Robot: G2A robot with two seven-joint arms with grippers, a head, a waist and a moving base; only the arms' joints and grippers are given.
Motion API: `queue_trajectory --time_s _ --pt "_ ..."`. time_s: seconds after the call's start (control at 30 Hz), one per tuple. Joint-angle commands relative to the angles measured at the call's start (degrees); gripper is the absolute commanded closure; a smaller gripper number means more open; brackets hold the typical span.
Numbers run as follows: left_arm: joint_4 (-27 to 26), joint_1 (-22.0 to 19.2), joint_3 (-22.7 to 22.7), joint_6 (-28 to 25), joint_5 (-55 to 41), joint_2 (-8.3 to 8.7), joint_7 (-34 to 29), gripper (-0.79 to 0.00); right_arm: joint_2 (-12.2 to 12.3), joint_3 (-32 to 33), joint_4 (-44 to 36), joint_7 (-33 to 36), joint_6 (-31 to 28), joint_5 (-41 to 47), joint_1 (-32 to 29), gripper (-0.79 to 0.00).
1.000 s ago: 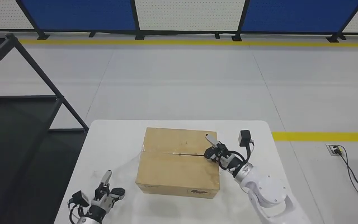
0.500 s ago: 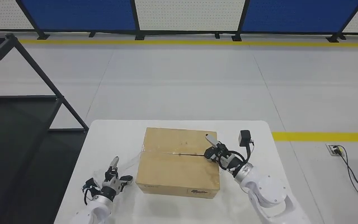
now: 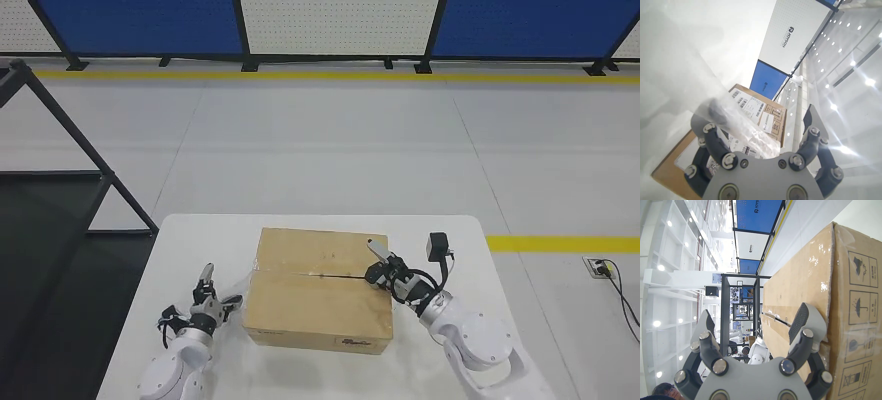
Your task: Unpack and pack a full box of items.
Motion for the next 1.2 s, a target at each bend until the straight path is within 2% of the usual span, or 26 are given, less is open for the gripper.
queue_trajectory --time_s 0.0,0.17,0.37,0.6,0.8,1.0,1.17 --pt "0.73 -0.73 0.16 -1.27 -0.89 -0.35 1.31 -0.785 0.00 0.00 0.00 0.00 0.00 0.00 0.00 -0.785" --pt "0.38 -1.26 -0.41 -6.52 -1.13 -1.00 4.57 -0.785 0.00 0.00 0.00 0.00 0.00 0.00 0.00 -0.785" --pt "-2.28 -1.23 -2.62 -10.32 0.10 -1.33 7.88 -0.785 0.00 0.00 0.00 0.00 0.00 0.00 0.00 -0.785" --pt "-6.04 -1.49 -4.97 -11.41 1.26 -1.53 8.72 -0.785 0.00 0.00 0.00 0.00 0.00 0.00 0.00 -0.785" --pt "-11.39 -0.73 -6.41 -11.63 2.54 -1.71 8.88 -0.785 0.00 0.00 0.00 0.00 0.00 0.00 0.00 -0.785" --pt "-17.08 0.36 -7.00 -11.95 4.77 -1.97 9.41 -0.785 0.00 0.00 0.00 0.00 0.00 0.00 0.00 -0.785" --pt "-19.79 0.48 -6.67 -11.80 7.72 -2.22 9.69 -0.785 0.00 0.00 0.00 0.00 0.00 0.00 0.00 -0.785"
